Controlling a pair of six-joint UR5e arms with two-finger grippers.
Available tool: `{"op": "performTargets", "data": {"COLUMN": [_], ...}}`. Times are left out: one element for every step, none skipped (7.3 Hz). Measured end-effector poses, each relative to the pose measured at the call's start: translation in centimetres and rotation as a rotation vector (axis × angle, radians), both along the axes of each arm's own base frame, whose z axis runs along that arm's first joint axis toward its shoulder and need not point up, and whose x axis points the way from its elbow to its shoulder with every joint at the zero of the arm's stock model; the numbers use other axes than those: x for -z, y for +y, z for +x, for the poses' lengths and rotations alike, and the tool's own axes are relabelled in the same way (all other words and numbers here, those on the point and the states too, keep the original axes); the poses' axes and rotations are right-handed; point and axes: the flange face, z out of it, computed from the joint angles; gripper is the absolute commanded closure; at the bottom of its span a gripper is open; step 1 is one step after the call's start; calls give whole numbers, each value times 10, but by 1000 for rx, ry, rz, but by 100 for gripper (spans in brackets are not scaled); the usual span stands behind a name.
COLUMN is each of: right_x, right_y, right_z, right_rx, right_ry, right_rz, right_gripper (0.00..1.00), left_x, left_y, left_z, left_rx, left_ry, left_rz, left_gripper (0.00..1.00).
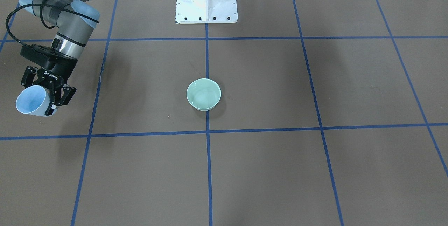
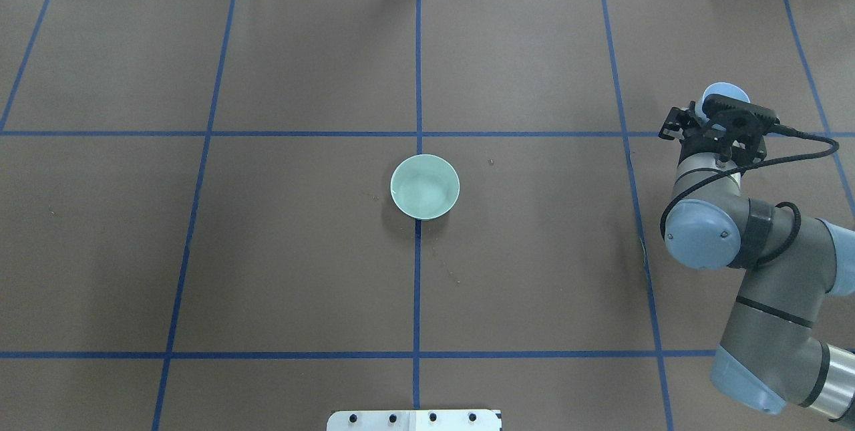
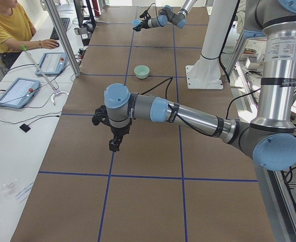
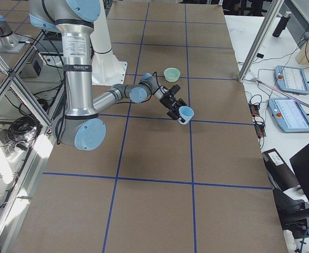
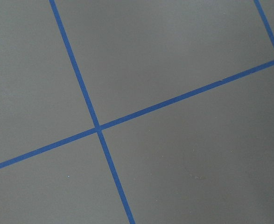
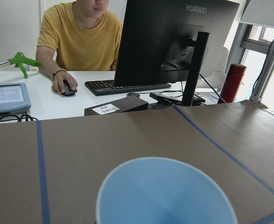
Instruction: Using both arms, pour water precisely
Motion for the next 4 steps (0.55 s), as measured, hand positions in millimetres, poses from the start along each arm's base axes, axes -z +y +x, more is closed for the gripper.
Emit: {"op": "performTargets", "data": {"right_x": [-14, -26, -35, -41], "right_y": [4, 8, 12, 14], "right_z": [-5, -13, -19, -24], "right_rx": [-21, -35, -43, -47], "right_ry": [-1, -1, -1, 3], "right_rz": [0, 3, 5, 8], "right_gripper": [100, 94, 81, 69], "left_x": [0, 0, 0, 0], "left_y": [0, 0, 0, 0], "left_z": [0, 0, 0, 0], "left_rx": [0, 0, -1, -1], "left_ry": [0, 0, 0, 0], "left_rz": [0, 1, 1, 2], "left_gripper": [0, 0, 0, 0]}}
